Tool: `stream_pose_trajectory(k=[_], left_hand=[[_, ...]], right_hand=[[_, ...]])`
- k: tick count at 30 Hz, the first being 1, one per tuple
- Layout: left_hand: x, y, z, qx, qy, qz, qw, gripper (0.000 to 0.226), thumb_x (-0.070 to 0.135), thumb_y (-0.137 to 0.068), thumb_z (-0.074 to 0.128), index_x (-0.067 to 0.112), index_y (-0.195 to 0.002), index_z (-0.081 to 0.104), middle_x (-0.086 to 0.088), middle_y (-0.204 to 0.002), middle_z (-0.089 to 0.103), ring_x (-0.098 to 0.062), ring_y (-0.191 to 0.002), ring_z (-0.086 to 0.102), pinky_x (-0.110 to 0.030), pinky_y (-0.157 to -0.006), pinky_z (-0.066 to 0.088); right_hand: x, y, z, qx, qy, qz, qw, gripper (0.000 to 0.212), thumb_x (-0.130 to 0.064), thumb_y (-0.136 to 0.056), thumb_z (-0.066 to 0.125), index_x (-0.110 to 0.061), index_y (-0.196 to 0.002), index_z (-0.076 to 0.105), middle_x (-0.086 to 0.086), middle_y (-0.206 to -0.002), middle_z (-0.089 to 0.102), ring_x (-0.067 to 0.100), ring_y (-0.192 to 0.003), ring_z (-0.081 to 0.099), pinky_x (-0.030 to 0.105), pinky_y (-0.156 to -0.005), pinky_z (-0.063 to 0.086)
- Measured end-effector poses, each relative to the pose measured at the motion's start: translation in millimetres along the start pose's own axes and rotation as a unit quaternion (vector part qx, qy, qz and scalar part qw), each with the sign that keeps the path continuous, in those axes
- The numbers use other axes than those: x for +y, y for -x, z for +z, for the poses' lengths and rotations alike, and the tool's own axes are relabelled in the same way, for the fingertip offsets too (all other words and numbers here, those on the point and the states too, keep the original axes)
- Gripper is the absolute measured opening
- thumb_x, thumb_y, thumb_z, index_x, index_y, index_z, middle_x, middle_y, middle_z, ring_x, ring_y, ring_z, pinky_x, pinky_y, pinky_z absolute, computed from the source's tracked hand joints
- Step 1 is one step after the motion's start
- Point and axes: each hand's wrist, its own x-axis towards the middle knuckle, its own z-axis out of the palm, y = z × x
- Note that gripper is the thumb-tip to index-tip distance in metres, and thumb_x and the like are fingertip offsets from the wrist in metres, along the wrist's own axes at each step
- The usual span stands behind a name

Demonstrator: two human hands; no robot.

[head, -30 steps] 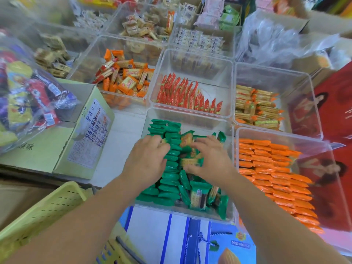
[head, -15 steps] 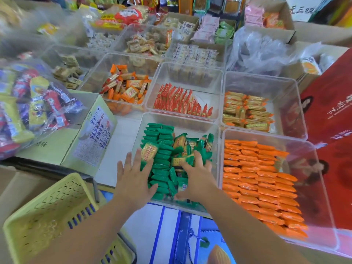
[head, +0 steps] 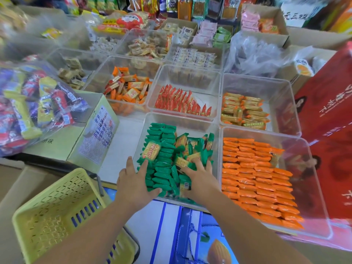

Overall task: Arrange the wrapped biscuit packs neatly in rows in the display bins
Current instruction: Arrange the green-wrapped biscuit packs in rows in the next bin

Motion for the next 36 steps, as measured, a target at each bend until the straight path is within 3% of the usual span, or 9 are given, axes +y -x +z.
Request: stream_pose_trajectory(k=[7, 12, 18, 21, 24, 27, 30, 33, 36], left_hand=[[-13, -7, 5, 0.002, 0.049, 0.042, 0.998, 0.129, 0.097, -0.061, 0.042, 0.034, -0.151, -0.026, -0.009, -0.159, -0.016, -0.036, -0.138, 0.024, -0.046, -0.099, 0.046], [-12, -9, 8, -0.003, 0.012, 0.058, 0.998, 0.123, 0.091, -0.066, 0.036, 0.028, -0.151, -0.026, -0.017, -0.157, -0.025, -0.038, -0.135, 0.025, -0.044, -0.091, 0.048], [-12, -12, 11, -0.004, -0.008, 0.061, 0.998, 0.118, 0.089, -0.067, 0.029, 0.026, -0.154, -0.022, -0.021, -0.155, -0.03, -0.038, -0.132, 0.024, -0.045, -0.088, 0.047], [-12, -12, 12, -0.008, -0.012, 0.06, 0.998, 0.117, 0.089, -0.067, 0.027, 0.027, -0.155, -0.018, -0.022, -0.154, -0.031, -0.039, -0.133, 0.024, -0.046, -0.088, 0.047], [-12, -13, 12, -0.009, -0.01, 0.06, 0.998, 0.116, 0.089, -0.067, 0.026, 0.028, -0.156, -0.015, -0.022, -0.155, -0.032, -0.039, -0.133, 0.023, -0.047, -0.09, 0.045], [-10, -12, 12, -0.006, -0.014, 0.054, 0.998, 0.115, 0.087, -0.066, 0.026, 0.029, -0.157, -0.013, -0.022, -0.156, -0.03, -0.038, -0.134, 0.022, -0.048, -0.093, 0.042], [-9, -11, 12, -0.001, -0.017, 0.045, 0.999, 0.114, 0.085, -0.064, 0.026, 0.03, -0.158, -0.009, -0.02, -0.157, -0.029, -0.037, -0.134, 0.022, -0.047, -0.096, 0.041], [-9, -11, 12, -0.006, -0.021, 0.039, 0.999, 0.112, 0.084, -0.065, 0.023, 0.03, -0.158, -0.007, -0.02, -0.156, -0.029, -0.037, -0.133, 0.02, -0.047, -0.096, 0.04], [-9, -12, 12, -0.007, -0.024, 0.039, 0.999, 0.112, 0.084, -0.064, 0.02, 0.03, -0.158, -0.007, -0.021, -0.156, -0.031, -0.037, -0.133, 0.018, -0.047, -0.097, 0.038]], right_hand=[[-26, -10, -3, -0.076, -0.019, 0.058, 0.995, 0.114, -0.055, -0.069, 0.085, -0.055, -0.155, 0.01, -0.011, -0.163, -0.024, 0.052, -0.145, -0.025, 0.064, -0.108, 0.04], [-41, -14, -2, -0.059, 0.015, 0.049, 0.997, 0.11, -0.078, -0.062, 0.074, -0.043, -0.156, 0.027, -0.007, -0.167, -0.003, 0.051, -0.146, -0.02, 0.067, -0.117, -0.004], [-47, -9, 14, -0.003, 0.008, 0.09, 0.996, 0.09, -0.062, -0.071, 0.077, -0.047, -0.148, 0.034, -0.007, -0.162, 0.009, 0.05, -0.147, -0.015, 0.062, -0.102, 0.048], [-39, -7, 14, -0.006, 0.009, 0.074, 0.997, 0.077, -0.059, -0.075, 0.074, -0.046, -0.142, 0.04, -0.001, -0.156, 0.02, 0.048, -0.149, -0.011, 0.061, -0.103, 0.047], [-22, -11, 1, -0.042, 0.013, 0.035, 0.998, 0.066, -0.059, -0.078, 0.073, -0.046, -0.138, 0.048, 0.003, -0.148, 0.032, 0.051, -0.148, 0.0, 0.065, -0.115, 0.028], [-20, -17, -7, -0.084, 0.005, 0.036, 0.996, 0.081, -0.075, -0.068, 0.072, -0.047, -0.139, 0.046, 0.005, -0.151, 0.03, 0.052, -0.148, -0.002, 0.067, -0.117, 0.017], [-35, -21, 1, -0.093, 0.028, 0.053, 0.994, 0.102, -0.08, -0.06, 0.073, -0.045, -0.147, 0.035, 0.006, -0.156, 0.019, 0.054, -0.145, -0.016, 0.068, -0.109, 0.033], [-47, -23, 14, -0.049, 0.042, 0.086, 0.994, 0.094, -0.076, -0.062, 0.073, -0.041, -0.141, 0.037, 0.007, -0.155, 0.015, 0.054, -0.144, -0.021, 0.061, -0.093, 0.053], [-52, -24, 22, -0.02, 0.045, 0.105, 0.993, 0.087, -0.074, -0.063, 0.07, -0.039, -0.136, 0.04, 0.008, -0.151, 0.016, 0.053, -0.144, -0.018, 0.056, -0.089, 0.054]])
